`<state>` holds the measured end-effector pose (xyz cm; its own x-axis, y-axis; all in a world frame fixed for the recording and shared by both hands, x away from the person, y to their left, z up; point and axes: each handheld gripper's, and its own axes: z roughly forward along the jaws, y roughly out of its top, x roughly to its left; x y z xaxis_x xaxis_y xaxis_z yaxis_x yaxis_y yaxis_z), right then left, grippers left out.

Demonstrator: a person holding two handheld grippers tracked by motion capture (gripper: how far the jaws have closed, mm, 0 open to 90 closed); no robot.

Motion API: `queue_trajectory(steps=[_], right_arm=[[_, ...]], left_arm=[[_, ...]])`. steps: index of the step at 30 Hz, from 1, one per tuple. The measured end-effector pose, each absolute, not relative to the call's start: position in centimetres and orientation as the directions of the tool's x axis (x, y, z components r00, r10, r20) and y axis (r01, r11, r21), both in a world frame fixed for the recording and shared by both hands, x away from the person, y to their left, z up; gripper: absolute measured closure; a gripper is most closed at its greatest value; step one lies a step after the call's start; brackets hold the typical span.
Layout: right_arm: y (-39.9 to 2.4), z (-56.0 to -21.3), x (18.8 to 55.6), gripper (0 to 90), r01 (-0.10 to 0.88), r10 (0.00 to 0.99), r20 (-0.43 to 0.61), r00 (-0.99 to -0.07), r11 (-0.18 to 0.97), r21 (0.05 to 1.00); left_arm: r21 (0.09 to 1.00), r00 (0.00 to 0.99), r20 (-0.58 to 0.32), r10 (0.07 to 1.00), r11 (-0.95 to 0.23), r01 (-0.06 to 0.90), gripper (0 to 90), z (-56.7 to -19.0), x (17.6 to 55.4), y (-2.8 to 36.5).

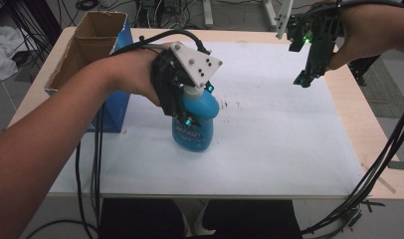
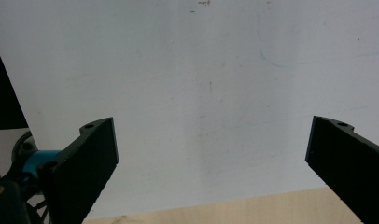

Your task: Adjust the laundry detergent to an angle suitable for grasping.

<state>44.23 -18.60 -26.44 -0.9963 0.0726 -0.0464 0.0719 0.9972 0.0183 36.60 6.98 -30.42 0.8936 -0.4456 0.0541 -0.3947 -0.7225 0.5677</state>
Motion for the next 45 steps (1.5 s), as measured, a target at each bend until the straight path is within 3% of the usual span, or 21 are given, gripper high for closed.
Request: queue_trajectory(steps=[8, 26, 45], right_arm=[[-18.4, -26.7, 44.4, 1.6, 0.068, 0.069, -0.045, -0.997, 0.997, 0.02], [-18.4, -27.1, 44.6, 1.6, 0.076, 0.076, -0.033, -0.997, 0.997, 0.015], [-18.1, -27.0, 44.6, 1.7, 0.068, 0.069, -0.032, -0.997, 0.997, 0.021]], left_arm=[[0.545, 0.892, 0.015, -0.451, -0.744, -0.386, 38.5, -31.9, 36.6, 6.9], [0.56, 0.91, 0.021, -0.414, -0.749, -0.354, 37.6, -32.1, 36.4, 8.0], [0.531, 0.954, -0.001, -0.301, -0.808, -0.254, 26.0, -31.0, 36.0, 9.1]])
